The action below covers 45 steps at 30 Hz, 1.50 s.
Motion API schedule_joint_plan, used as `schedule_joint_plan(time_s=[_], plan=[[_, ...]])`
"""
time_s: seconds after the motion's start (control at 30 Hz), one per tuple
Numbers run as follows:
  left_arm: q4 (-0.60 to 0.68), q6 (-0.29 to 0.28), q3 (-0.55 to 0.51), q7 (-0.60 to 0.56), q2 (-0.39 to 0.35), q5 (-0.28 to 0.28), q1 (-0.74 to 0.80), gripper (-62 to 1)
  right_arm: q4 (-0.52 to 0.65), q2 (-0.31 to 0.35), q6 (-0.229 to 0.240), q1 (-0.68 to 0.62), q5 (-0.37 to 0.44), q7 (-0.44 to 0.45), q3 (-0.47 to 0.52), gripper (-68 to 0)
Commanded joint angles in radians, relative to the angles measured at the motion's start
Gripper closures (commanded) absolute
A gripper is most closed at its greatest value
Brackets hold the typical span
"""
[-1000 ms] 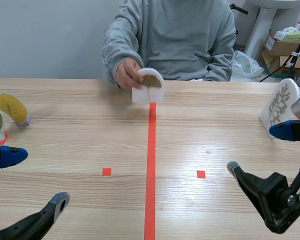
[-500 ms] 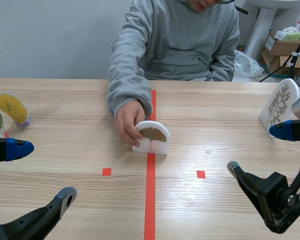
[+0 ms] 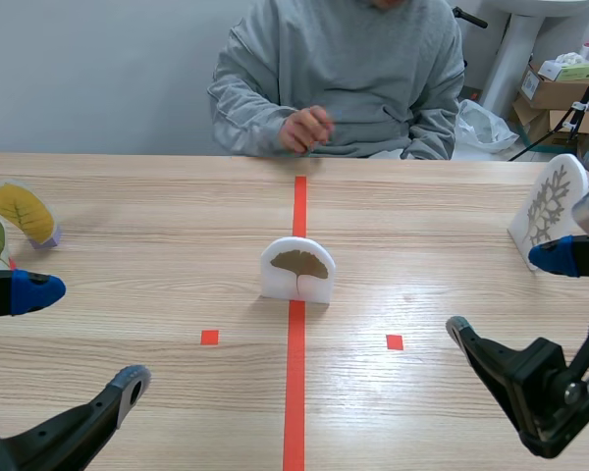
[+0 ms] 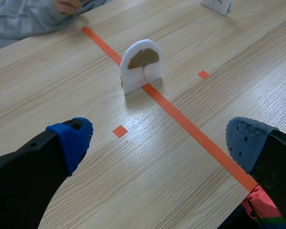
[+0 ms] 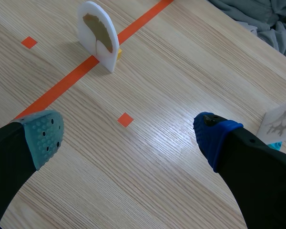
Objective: Do the leaf sorting experiment
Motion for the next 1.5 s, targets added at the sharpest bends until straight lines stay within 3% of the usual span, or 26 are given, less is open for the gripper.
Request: schedule_joint_plan(time_s=[0.0, 1.23, 1.47], plan=[[0.008, -0.002, -0.005, -0.017, 0.005, -0.007, -0.005, -59.8, 0.0, 0.008, -0.007, 0.009, 0.007, 0.011, 0.002, -55.6], [0.008, -0.002, -0.005, -0.013, 0.005, -0.006, -0.01, -59.8, 0.0, 0.008, -0.007, 0.009, 0.007, 0.008, 0.002, -55.6], [-0.003, -0.002, -0.004, 0.098, 0.005, -0.003, -0.072, -59.8, 0.0, 0.008, -0.007, 0.009, 0.007, 0.008, 0.002, -55.6]])
